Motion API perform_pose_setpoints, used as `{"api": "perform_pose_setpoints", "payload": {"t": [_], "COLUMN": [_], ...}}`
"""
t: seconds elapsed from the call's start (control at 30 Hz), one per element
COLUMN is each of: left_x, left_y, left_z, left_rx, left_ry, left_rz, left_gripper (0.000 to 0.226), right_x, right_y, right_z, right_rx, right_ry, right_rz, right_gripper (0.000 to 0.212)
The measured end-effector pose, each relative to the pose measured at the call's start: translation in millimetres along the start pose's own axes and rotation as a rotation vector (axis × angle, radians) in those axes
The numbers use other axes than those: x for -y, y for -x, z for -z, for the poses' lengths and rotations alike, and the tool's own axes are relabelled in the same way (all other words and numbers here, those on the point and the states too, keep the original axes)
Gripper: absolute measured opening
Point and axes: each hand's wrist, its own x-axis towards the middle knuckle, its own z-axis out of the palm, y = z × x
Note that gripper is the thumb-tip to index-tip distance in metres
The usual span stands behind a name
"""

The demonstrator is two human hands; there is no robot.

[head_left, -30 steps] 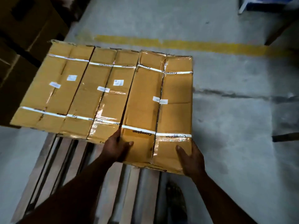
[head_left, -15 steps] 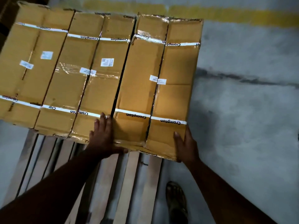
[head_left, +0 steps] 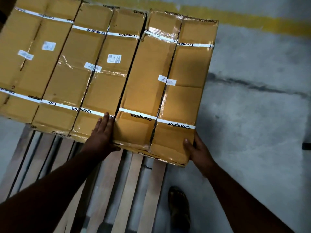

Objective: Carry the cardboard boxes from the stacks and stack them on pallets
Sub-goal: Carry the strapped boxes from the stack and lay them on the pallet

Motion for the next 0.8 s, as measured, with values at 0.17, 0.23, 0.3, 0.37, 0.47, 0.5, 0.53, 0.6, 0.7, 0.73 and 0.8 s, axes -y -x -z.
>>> {"api": "perform_pose_setpoints", "payload": {"t": [0.17, 0.23, 0.3, 0.37, 0.47, 0.5, 0.53, 0.6, 0.7, 0.73, 0.8], "left_x": [8, 6, 2, -1, -7, -11, -18, -39, -77, -87, -106], "left_y": [8, 6, 6, 9, 14, 15, 17, 31, 61, 75, 100], "left_z": [-11, -15, -17, -16, -15, -17, -18, -14, 6, 18, 44], "left_rx": [-0.07, -0.07, -0.064, -0.066, -0.045, -0.042, -0.043, -0.033, -0.052, -0.085, -0.173], "left_ry": [0.028, 0.016, -0.015, -0.021, -0.097, -0.154, -0.187, -0.155, 0.016, 0.092, 0.201], "left_rz": [-0.023, -0.017, 0.0, 0.012, -0.019, -0.044, -0.067, -0.105, -0.114, -0.064, 0.011], "left_gripper": [0.125, 0.121, 0.12, 0.12, 0.125, 0.125, 0.121, 0.107, 0.079, 0.067, 0.052], "right_x": [-3, 3, 8, 10, 10, 11, 12, 17, 47, 64, 103], "right_y": [2, -4, -7, -2, 11, 15, 18, 34, 63, 78, 114], "right_z": [-8, -12, -19, -26, -38, -41, -45, -52, -61, -68, -85], "right_rx": [0.024, 0.055, 0.041, -0.068, -0.229, -0.25, -0.258, -0.267, -0.325, -0.366, -0.415], "right_ry": [0.064, 0.211, 0.345, 0.401, 0.497, 0.541, 0.585, 0.684, 0.772, 0.71, 0.491], "right_rz": [-0.03, -0.017, 0.011, 0.021, 0.045, 0.047, 0.041, 0.037, 0.163, 0.238, 0.328], "right_gripper": [0.064, 0.082, 0.094, 0.095, 0.102, 0.106, 0.11, 0.109, 0.072, 0.056, 0.032]}}
